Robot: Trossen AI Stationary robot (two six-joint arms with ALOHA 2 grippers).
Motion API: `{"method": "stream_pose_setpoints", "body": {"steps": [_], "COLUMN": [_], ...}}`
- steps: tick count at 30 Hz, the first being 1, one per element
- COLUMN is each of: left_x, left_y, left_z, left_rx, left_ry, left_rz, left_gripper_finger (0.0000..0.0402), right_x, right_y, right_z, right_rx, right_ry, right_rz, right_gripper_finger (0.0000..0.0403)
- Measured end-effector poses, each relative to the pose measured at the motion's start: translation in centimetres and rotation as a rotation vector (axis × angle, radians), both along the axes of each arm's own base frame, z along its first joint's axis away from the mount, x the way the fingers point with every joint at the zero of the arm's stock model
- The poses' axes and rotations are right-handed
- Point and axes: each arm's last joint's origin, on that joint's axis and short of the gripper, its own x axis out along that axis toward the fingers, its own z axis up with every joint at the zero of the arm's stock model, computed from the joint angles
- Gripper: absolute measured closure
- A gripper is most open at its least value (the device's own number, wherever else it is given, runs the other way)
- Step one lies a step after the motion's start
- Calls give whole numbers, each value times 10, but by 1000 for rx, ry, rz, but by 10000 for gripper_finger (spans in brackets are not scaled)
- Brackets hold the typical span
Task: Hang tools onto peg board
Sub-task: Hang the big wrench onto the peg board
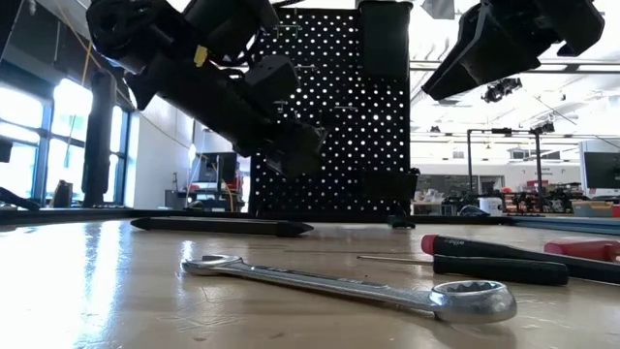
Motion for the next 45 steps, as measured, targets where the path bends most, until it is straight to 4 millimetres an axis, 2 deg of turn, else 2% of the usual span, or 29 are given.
{"method": "stream_pose_setpoints", "body": {"steps": [11,31,45], "left_x": [-2,-7,-8], "left_y": [-17,-43,-46], "left_z": [1,3,7], "left_rx": [-2,4,4], "left_ry": [-10,-21,-29], "left_rz": [-48,-134,-148], "left_gripper_finger": [126,126,126], "right_x": [-3,6,6], "right_y": [-2,-4,-3], "right_z": [-15,-10,-9], "right_rx": [31,29,54], "right_ry": [-29,-78,-101], "right_rz": [-10,7,0], "right_gripper_finger": [203,203,203]}}
